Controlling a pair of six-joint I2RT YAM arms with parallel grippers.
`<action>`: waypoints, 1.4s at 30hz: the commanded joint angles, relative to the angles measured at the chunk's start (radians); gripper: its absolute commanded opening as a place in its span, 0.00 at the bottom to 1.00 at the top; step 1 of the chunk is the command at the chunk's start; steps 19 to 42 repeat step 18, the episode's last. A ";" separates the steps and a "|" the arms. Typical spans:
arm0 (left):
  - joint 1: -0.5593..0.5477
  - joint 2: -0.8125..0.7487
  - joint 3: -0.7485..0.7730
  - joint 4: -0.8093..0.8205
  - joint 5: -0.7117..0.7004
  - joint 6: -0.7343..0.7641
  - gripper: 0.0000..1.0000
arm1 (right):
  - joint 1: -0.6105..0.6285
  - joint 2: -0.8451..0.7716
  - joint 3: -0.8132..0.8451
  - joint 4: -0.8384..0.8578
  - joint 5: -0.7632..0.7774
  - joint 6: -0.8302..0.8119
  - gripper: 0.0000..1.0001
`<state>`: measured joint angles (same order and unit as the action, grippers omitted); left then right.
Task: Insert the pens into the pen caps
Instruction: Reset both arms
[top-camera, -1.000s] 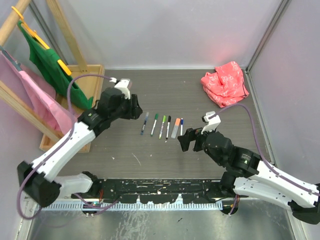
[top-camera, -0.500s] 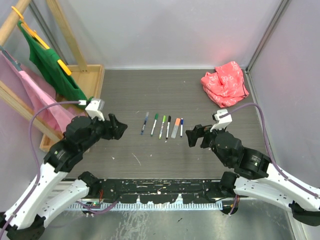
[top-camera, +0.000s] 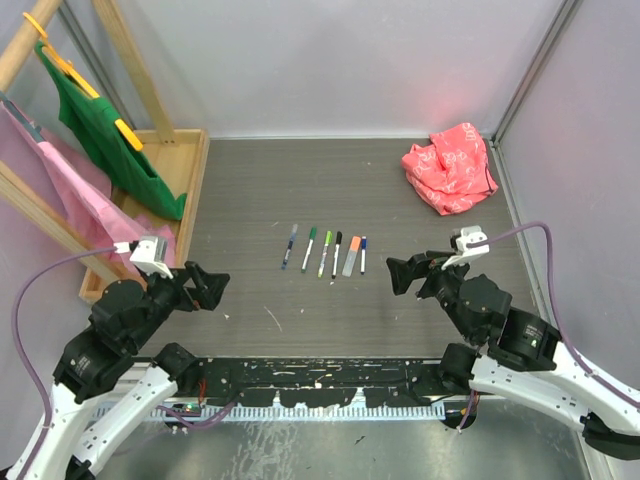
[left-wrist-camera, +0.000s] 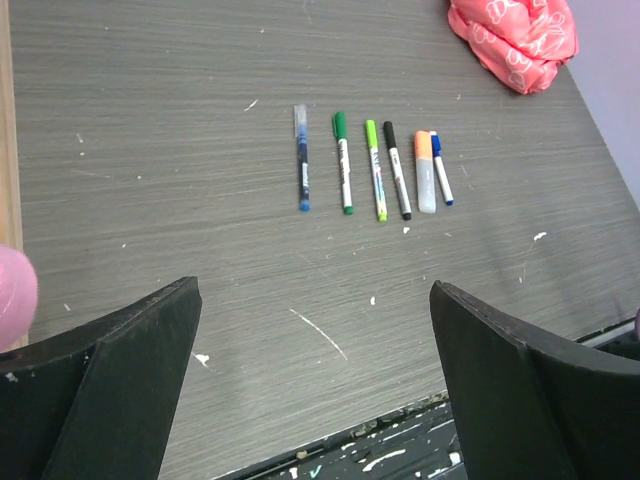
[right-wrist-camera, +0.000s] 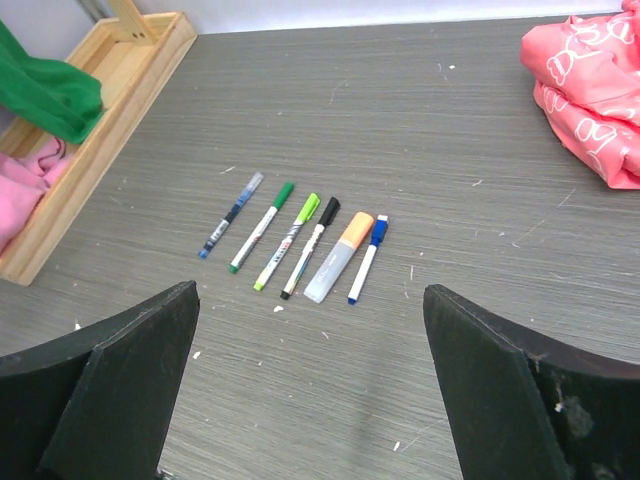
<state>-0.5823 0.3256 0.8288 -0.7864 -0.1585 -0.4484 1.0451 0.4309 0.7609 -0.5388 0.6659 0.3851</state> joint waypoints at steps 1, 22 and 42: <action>0.003 -0.022 -0.010 -0.008 -0.046 0.022 0.98 | -0.002 -0.029 -0.031 0.067 0.050 -0.056 0.99; 0.002 -0.015 -0.044 0.030 -0.057 0.009 0.98 | -0.002 -0.084 -0.042 0.072 0.045 -0.054 0.99; 0.002 -0.015 -0.044 0.030 -0.057 0.009 0.98 | -0.002 -0.084 -0.042 0.072 0.045 -0.054 0.99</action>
